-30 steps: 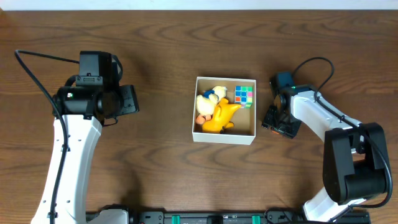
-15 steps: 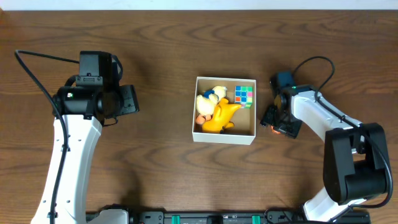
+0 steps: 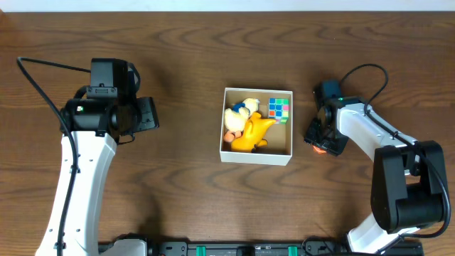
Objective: Pack container
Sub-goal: 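Carry the orange round toy with the right gripper into the box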
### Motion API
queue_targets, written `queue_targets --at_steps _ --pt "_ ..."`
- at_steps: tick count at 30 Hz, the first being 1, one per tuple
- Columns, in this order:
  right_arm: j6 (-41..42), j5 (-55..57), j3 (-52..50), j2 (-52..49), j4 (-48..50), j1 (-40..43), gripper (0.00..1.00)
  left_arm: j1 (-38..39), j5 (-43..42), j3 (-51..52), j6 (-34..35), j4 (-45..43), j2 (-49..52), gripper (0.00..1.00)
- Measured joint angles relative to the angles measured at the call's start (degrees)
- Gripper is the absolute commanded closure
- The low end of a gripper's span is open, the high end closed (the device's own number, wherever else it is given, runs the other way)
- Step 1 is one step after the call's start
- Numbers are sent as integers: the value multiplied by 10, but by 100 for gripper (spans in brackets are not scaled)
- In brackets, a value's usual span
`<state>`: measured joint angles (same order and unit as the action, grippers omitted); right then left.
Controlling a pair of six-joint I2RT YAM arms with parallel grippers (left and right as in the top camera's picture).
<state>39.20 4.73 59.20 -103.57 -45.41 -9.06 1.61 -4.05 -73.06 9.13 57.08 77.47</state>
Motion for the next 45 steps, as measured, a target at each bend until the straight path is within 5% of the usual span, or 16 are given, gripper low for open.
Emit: queue_targets --at_steps 12,24,45 --pt "-17 2 0 8 -11 0 74 0 0 0 0 0 0 39" --pt "-64 2 111 153 -25 -40 82 0 0 0 0 0 0 39" --pt "-238 -39 177 87 17 -186 95 0 0 0 0 0 0 39"
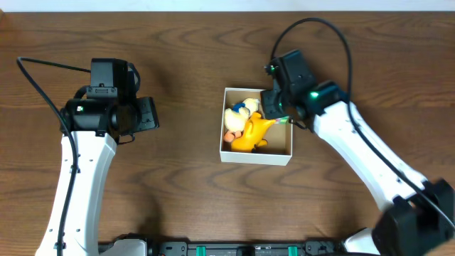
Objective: Pack container
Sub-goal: 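Carry the orange round toy with the right gripper into the box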
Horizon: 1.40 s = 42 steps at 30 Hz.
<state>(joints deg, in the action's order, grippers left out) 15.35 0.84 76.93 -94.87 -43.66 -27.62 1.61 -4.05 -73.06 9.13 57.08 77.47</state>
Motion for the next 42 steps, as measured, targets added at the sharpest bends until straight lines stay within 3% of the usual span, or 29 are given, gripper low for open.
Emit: queue_targets --at_steps 9,30,35,36,39,40,42 --pt "-20 -12 0 -83 48 0 96 0 0 0 0 0 0 39" --pt "-28 -16 3 -135 76 -4 94 0 0 0 0 0 0 39" --pt "-29 -15 3 -138 77 -8 85 0 0 0 0 0 0 39" --pt "-29 -15 3 -138 77 -8 78 0 0 0 0 0 0 39" --pt "-30 -16 3 -138 77 -8 70 0 0 0 0 0 0 39" --pt "-30 -15 3 -138 77 -8 59 0 0 0 0 0 0 39" --pt "-30 -15 3 -138 77 -8 55 0 0 0 0 0 0 39"
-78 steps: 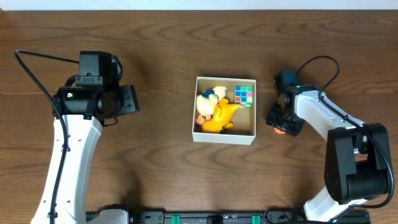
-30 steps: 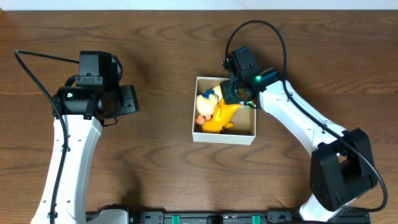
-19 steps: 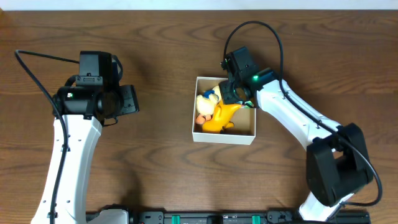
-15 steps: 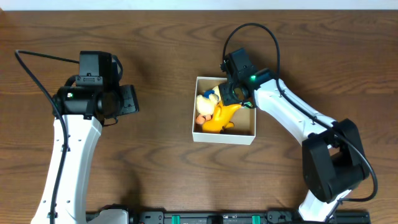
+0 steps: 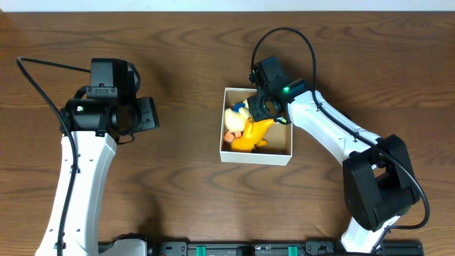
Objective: Pack container
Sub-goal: 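Carry the orange round toy with the right gripper into the box, then lower the orange toy into the box and open the right gripper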
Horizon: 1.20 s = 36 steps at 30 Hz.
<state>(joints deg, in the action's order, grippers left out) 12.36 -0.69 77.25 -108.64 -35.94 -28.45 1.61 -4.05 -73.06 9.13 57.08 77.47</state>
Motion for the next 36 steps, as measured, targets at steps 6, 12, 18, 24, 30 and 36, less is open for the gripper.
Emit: queue_targets --at_steps 6,12,18,24,30,36 --pt "0 1 6 0 -14 0 41 0 0 0 0 0 0 39" --pt "-7 14 47 -1 -62 0 16 0 0 0 0 0 0 39" --pt "-12 20 78 -1 -82 0 22 0 0 0 0 0 0 39" --pt "-18 19 90 -1 -94 0 81 0 0 0 0 0 0 39" --pt "-15 16 92 -1 -100 0 96 0 0 0 0 0 0 39" --pt "-15 15 92 -1 -112 0 98 0 0 0 0 0 0 39"
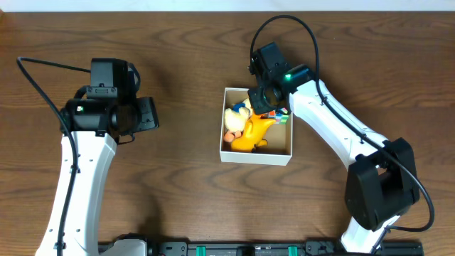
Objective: Pack container
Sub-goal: 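Lower the orange toy into the box and open the right gripper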
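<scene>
A white open box (222, 121) sits mid-table in the overhead view. Inside lie yellow duck toys (250, 132), a small orange piece (229, 135) at the left, and a coloured cube (283, 116) at the back right, partly covered. My right gripper (264, 100) hangs over the back of the box, above the ducks and the cube. Its fingers are hidden under the wrist, so whether they hold anything cannot be told. My left gripper (149, 114) rests far to the left of the box, over bare table, its fingers too dark to read.
The brown wooden table (185, 192) runs to a pale edge at the back. A black cable (284, 28) loops above the right arm's wrist. The left arm's cable (43, 85) trails off to the left. Both arm bases stand at the front edge.
My right gripper has shifted slightly back and to the right over the box, uncovering more of the ducks. The left arm has not moved.
My right gripper was on the table right of the box, at a small orange object. Then it was over the box's back right corner, and the table spot was bare. Later it sat low among the ducks, and now it is a little further back.
</scene>
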### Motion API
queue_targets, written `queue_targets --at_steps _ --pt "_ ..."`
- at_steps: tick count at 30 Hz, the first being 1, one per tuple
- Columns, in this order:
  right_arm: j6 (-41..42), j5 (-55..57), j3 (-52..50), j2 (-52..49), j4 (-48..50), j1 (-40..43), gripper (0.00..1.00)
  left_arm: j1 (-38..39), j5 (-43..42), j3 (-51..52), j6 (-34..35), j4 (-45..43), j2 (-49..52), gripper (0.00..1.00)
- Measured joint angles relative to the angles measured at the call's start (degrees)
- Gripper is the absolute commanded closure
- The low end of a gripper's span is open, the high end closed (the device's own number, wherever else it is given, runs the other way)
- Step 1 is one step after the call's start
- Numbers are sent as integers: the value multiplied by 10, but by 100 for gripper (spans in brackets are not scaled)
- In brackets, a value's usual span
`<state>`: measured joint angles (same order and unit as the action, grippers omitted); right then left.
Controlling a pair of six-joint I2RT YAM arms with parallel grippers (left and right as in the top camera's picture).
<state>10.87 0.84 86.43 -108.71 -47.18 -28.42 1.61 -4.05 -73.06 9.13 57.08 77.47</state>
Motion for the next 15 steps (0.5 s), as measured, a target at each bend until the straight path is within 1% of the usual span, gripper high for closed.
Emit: queue_targets --at_steps 11,15 --pt "0 -1 -7 -2 4 -2 98 0 0 0 0 0 0 39" --pt "0 -13 -7 -17 16 -2 99 0 0 0 0 0 0 39"
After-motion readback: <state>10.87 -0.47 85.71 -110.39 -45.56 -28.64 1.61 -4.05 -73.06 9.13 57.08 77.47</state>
